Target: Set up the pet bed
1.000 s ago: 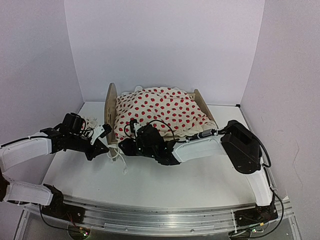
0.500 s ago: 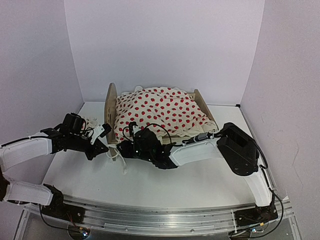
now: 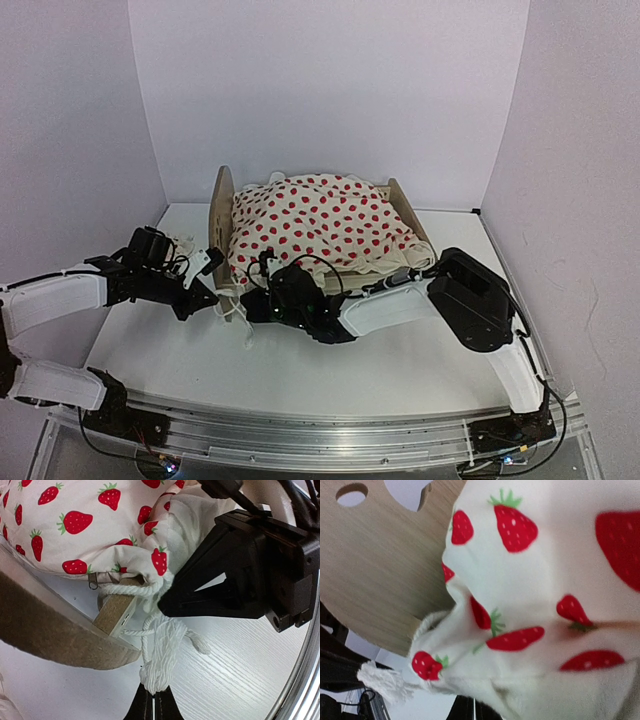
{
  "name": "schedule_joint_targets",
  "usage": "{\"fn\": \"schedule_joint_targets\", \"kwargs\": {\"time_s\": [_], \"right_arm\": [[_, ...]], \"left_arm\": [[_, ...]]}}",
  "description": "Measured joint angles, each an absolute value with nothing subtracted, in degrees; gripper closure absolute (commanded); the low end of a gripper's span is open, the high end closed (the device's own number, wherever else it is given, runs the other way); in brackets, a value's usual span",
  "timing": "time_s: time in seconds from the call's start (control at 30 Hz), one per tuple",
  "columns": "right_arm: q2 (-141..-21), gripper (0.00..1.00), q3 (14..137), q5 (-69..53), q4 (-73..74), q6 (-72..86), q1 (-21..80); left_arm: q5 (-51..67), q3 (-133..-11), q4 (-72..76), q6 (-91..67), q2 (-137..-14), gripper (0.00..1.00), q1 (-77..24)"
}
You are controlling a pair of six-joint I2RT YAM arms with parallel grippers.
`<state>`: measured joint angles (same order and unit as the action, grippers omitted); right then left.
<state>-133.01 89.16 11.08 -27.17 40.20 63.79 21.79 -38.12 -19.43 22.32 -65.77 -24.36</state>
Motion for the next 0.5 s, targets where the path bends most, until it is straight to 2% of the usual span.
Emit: {"fn": "schedule_joint_targets", "kwargs": {"time_s": [0.2, 0.5], "right_arm": [[-128.7, 1.0, 84.4, 5.9, -26.9, 35.8, 63.8], [-125.4, 1.0, 83.7, -2.0, -27.8, 33.0, 63.7]], "left_arm": [[21.8, -38.1, -18.9, 18.8, -68.1, 1.0, -24.5], [21.1, -38.8, -17.4, 17.8, -70.4, 1.0, -26.1]]}}
